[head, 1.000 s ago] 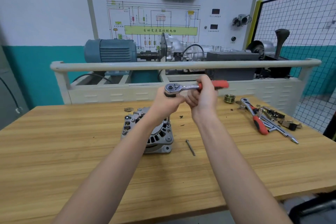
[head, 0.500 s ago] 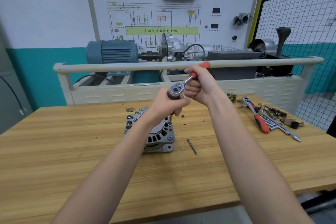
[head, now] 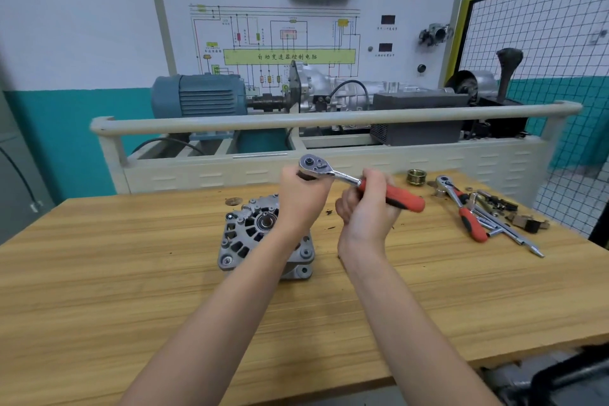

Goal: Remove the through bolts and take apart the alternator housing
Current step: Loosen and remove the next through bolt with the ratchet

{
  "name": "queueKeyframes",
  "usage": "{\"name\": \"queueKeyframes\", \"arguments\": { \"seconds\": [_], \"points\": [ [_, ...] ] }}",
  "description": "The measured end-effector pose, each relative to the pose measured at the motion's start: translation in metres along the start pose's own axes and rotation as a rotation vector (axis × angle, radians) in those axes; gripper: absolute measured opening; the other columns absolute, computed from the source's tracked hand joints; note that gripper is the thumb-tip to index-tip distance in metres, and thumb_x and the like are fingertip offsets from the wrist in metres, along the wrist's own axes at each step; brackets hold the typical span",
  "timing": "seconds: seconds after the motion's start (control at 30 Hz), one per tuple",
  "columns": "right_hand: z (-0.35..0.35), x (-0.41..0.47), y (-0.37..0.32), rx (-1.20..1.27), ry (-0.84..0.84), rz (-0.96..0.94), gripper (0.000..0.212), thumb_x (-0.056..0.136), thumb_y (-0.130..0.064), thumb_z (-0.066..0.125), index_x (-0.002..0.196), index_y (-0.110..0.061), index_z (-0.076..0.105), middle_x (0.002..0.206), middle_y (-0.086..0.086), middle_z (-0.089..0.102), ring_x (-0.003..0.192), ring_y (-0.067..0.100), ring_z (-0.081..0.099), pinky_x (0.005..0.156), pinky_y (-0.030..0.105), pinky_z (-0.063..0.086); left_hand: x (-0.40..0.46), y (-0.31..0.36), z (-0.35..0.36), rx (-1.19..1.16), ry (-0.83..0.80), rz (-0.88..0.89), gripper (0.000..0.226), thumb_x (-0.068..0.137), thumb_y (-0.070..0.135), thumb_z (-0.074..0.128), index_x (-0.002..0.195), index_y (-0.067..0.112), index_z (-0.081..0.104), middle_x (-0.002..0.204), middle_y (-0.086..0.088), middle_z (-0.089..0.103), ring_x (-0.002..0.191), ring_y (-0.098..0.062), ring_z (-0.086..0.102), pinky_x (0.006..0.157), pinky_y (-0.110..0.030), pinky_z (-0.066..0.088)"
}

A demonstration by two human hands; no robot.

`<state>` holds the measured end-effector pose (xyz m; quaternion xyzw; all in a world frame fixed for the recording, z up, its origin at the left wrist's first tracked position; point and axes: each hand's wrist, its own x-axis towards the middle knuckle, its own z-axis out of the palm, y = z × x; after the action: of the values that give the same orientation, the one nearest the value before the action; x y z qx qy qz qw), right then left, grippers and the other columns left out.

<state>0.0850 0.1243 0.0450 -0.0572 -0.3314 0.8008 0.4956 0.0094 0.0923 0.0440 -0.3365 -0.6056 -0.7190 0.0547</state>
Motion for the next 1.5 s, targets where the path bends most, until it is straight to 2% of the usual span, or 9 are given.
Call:
{"name": "queueKeyframes", "arguments": {
  "seconds": [0.27, 0.37, 0.53, 0.7, 0.9, 1.07, 1.17, 1.3, 1.5],
  "points": [
    [0.027, 0.077, -0.028, -0.288, -0.37, 0.468, 0.052, 0.09, -0.012, 0.043, 0.041, -0.023, 0.029, 0.035, -0.007, 0.017, 0.03, 0.007, 0.012, 0.032, 0.017, 0.011, 0.01, 0.011, -0.024, 0.037, -0.435, -0.013, 0.038, 0.081, -0.009, 0.059, 0.05, 0.012, 0.05, 0.041, 0.001, 0.049, 0.043, -0.015, 0.047, 0.053, -0.021, 0.042],
    [0.031, 0.076, -0.026, -0.264, -0.302, 0.457, 0.047, 0.089, -0.012, 0.046, 0.045, -0.022, 0.031, 0.036, -0.007, 0.018, 0.03, 0.008, 0.012, 0.032, 0.017, 0.012, 0.012, 0.011, -0.018, -0.01, -0.376, -0.096, 0.041, 0.082, -0.012, 0.056, 0.052, 0.011, 0.041, 0.04, 0.002, 0.038, 0.039, -0.014, 0.033, 0.044, -0.022, 0.03],
    [0.009, 0.025, -0.008, -0.08, 0.008, 0.124, 0.031, 0.088, -0.009, 0.052, 0.064, -0.019, 0.034, 0.039, -0.009, 0.028, 0.034, 0.007, 0.022, 0.034, 0.018, 0.019, 0.01, 0.005, -0.01, 0.004, -0.139, -0.078, 0.039, 0.08, -0.012, 0.053, 0.055, 0.014, 0.039, 0.045, 0.006, 0.035, 0.041, -0.008, 0.029, 0.045, -0.022, 0.026],
    [0.005, -0.013, 0.003, -0.026, 0.026, -0.058, 0.035, 0.092, -0.005, 0.053, 0.063, -0.018, 0.037, 0.043, -0.007, 0.032, 0.037, 0.007, 0.026, 0.037, 0.018, 0.024, 0.002, -0.001, -0.002, 0.015, 0.027, -0.043, 0.043, 0.081, -0.008, 0.056, 0.053, 0.019, 0.037, 0.04, 0.013, 0.036, 0.041, -0.001, 0.028, 0.042, -0.018, 0.026],
    [0.018, 0.039, -0.017, -0.19, -0.146, 0.211, 0.035, 0.088, -0.009, 0.05, 0.059, -0.019, 0.032, 0.038, -0.008, 0.024, 0.033, 0.009, 0.018, 0.036, 0.017, 0.017, 0.008, 0.009, -0.023, 0.047, -0.257, -0.043, 0.035, 0.08, -0.01, 0.057, 0.055, 0.011, 0.044, 0.044, 0.003, 0.042, 0.042, -0.012, 0.038, 0.047, -0.025, 0.035],
    [0.038, 0.072, -0.027, -0.306, -0.386, 0.449, 0.054, 0.088, -0.009, 0.043, 0.038, -0.024, 0.028, 0.034, -0.007, 0.018, 0.03, 0.008, 0.012, 0.034, 0.018, 0.009, 0.01, 0.016, -0.029, 0.057, -0.439, -0.022, 0.04, 0.082, -0.012, 0.058, 0.05, 0.009, 0.044, 0.041, 0.0, 0.043, 0.041, -0.019, 0.039, 0.049, -0.026, 0.039],
    [0.035, 0.06, -0.022, -0.255, -0.234, 0.366, 0.043, 0.086, -0.009, 0.047, 0.048, -0.022, 0.031, 0.037, -0.007, 0.02, 0.031, 0.008, 0.015, 0.034, 0.017, 0.013, 0.012, 0.014, -0.027, 0.011, -0.4, -0.06, 0.044, 0.082, -0.017, 0.052, 0.05, 0.011, 0.039, 0.04, 0.003, 0.037, 0.037, -0.014, 0.031, 0.043, -0.022, 0.03],
    [0.013, 0.013, -0.002, -0.111, 0.012, 0.05, 0.03, 0.087, -0.006, 0.053, 0.065, -0.017, 0.036, 0.041, -0.01, 0.032, 0.035, 0.006, 0.026, 0.036, 0.018, 0.023, 0.011, 0.007, -0.016, 0.012, -0.159, -0.078, 0.04, 0.081, -0.013, 0.05, 0.056, 0.015, 0.037, 0.042, 0.011, 0.035, 0.038, -0.006, 0.029, 0.041, -0.02, 0.027],
    [0.012, -0.01, 0.001, -0.079, 0.017, -0.089, 0.033, 0.089, -0.001, 0.052, 0.063, -0.015, 0.037, 0.042, -0.011, 0.034, 0.037, 0.006, 0.029, 0.038, 0.018, 0.025, 0.003, 0.004, -0.007, 0.056, 0.038, -0.044, 0.044, 0.079, -0.007, 0.055, 0.051, 0.022, 0.035, 0.039, 0.014, 0.035, 0.04, -0.002, 0.027, 0.041, -0.018, 0.024]
  ]
}}
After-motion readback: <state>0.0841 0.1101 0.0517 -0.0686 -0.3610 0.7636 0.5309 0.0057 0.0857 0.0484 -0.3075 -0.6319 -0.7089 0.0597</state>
